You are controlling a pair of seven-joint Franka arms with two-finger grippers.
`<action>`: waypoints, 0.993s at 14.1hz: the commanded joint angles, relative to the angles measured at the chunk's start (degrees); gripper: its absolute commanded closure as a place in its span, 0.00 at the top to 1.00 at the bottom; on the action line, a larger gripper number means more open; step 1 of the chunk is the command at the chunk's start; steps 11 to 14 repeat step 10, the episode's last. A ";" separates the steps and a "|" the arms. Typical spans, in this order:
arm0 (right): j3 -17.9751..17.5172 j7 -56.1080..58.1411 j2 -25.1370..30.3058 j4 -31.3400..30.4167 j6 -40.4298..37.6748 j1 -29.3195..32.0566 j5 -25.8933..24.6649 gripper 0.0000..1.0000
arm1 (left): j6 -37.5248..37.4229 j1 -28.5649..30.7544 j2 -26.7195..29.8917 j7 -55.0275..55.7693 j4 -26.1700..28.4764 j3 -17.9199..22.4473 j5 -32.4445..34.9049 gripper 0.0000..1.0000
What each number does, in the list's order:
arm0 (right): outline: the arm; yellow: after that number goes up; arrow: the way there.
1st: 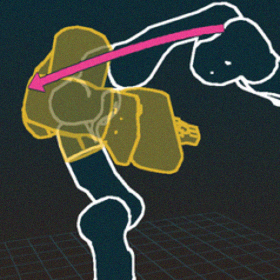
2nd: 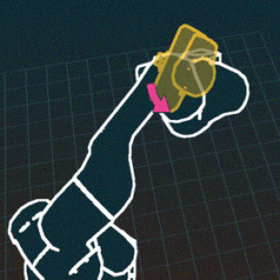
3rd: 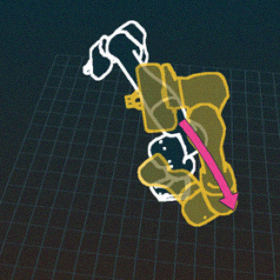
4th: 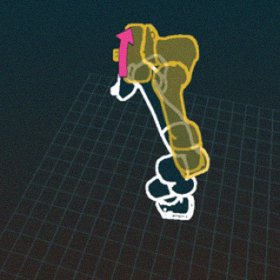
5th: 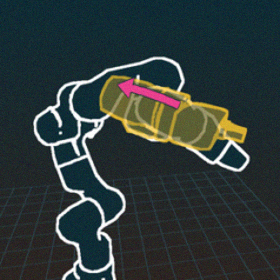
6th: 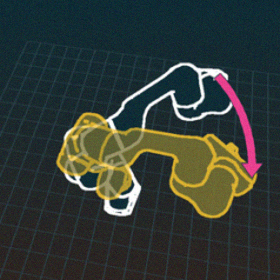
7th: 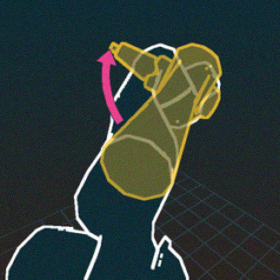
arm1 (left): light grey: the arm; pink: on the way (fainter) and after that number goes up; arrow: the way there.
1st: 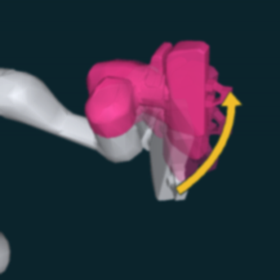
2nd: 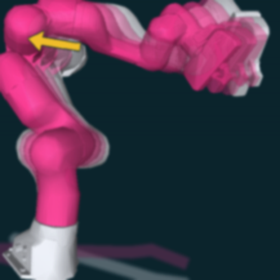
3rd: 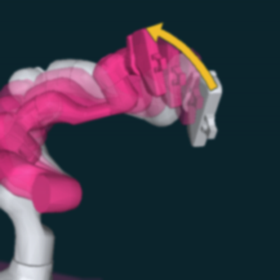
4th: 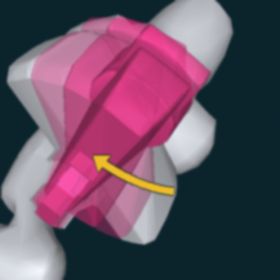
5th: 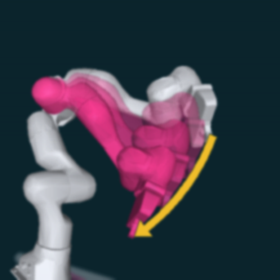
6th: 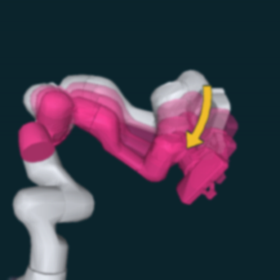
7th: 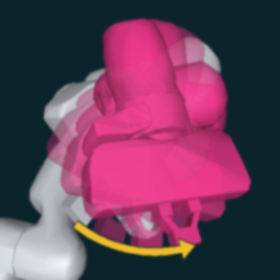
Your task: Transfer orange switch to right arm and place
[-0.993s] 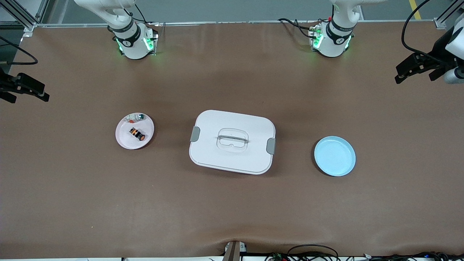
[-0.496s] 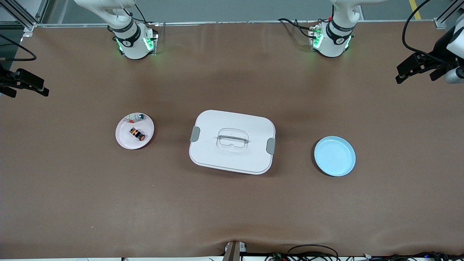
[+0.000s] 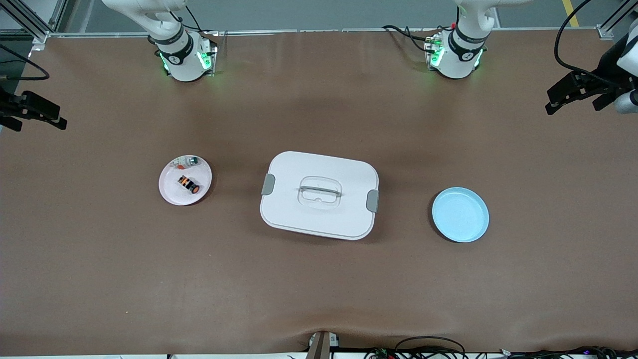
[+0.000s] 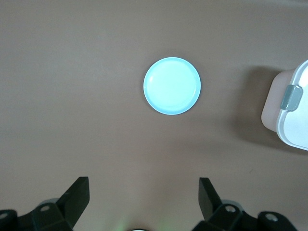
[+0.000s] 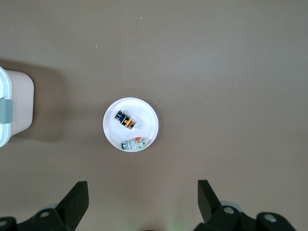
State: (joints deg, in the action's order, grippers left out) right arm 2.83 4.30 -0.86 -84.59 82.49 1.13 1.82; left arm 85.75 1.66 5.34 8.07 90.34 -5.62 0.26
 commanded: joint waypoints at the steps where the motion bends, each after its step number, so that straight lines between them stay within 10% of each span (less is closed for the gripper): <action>1: -0.81 -0.87 1.83 -1.54 0.12 0.98 0.38 1.00 | -0.40 -0.16 0.02 -0.43 -0.34 -0.35 -0.09 1.00; 14: -0.72 -0.87 1.74 -1.63 0.21 1.60 0.38 1.00 | -1.11 0.45 0.02 -4.38 -0.69 -0.53 -0.88 1.00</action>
